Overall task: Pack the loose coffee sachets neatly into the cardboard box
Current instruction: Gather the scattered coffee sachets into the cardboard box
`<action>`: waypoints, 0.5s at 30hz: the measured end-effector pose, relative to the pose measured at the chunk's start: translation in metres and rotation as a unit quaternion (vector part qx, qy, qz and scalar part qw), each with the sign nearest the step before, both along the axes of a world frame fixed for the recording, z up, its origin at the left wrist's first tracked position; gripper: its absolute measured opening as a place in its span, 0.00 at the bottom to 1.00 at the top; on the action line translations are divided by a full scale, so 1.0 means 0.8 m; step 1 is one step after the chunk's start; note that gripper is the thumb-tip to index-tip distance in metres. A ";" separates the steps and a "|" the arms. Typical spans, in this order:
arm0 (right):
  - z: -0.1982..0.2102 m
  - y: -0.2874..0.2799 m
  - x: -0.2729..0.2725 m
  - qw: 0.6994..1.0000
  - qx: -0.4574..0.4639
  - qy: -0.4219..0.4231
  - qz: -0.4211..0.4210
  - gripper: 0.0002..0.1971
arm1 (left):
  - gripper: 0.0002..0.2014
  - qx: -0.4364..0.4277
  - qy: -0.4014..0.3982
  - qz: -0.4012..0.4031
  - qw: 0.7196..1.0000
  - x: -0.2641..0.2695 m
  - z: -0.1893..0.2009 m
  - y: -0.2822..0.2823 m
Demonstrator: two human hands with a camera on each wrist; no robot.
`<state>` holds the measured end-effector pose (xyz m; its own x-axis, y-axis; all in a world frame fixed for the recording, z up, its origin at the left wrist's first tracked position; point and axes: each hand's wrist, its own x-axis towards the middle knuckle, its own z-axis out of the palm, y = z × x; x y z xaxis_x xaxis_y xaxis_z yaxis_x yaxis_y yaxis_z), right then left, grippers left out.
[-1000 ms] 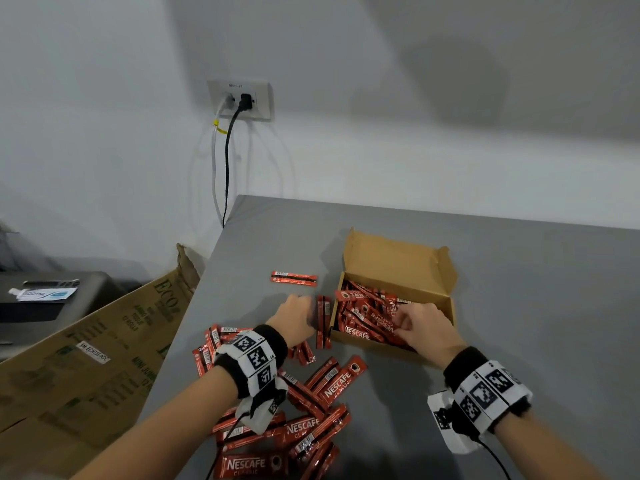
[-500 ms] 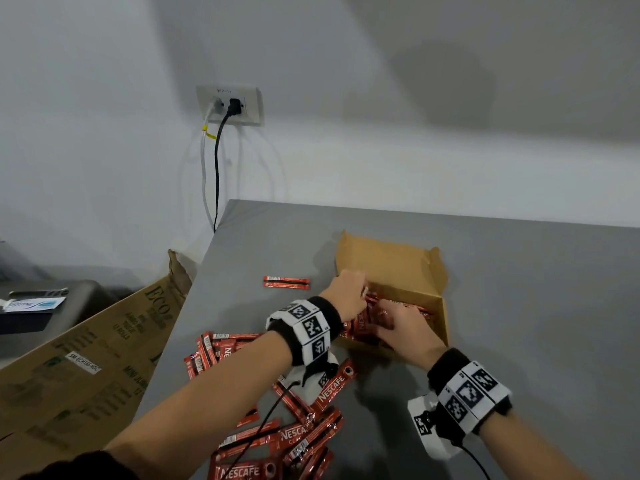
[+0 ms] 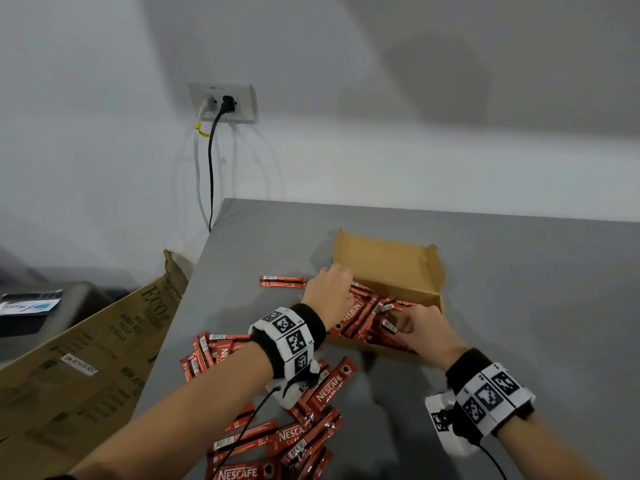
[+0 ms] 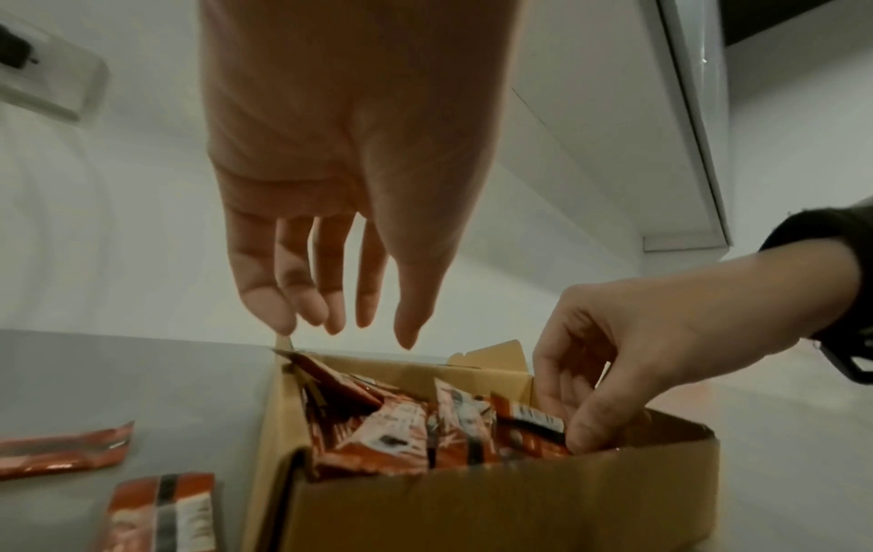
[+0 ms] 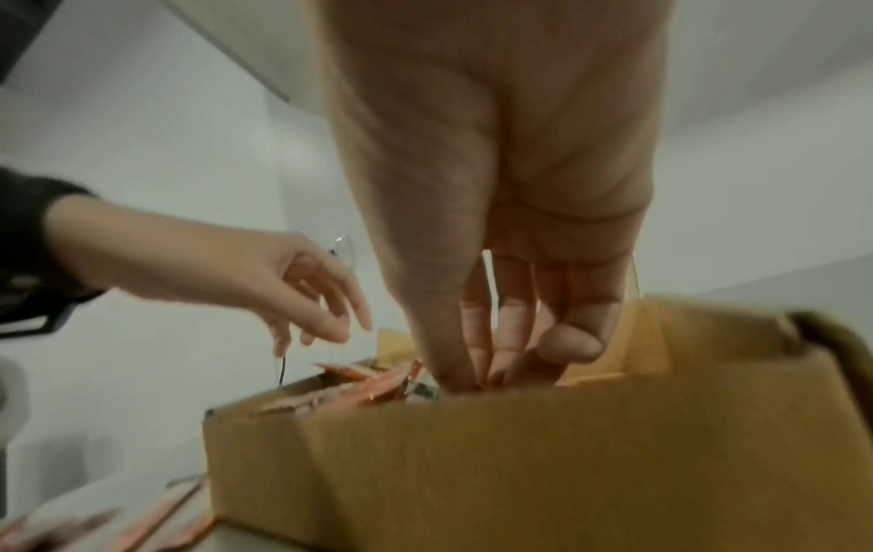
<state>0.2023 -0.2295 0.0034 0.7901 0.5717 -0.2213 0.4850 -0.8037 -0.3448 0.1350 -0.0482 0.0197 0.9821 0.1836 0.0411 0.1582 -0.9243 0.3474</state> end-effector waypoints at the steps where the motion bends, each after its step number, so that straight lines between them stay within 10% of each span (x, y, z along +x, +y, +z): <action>1: 0.004 -0.001 0.003 1.000 0.014 0.000 -0.004 0.08 | 0.14 -0.006 0.002 0.005 1.000 -0.003 -0.002 0.003; 15: 0.006 0.080 -0.012 0.965 0.230 0.108 -0.065 0.05 | 0.07 -0.109 0.056 0.051 0.991 -0.030 -0.018 0.012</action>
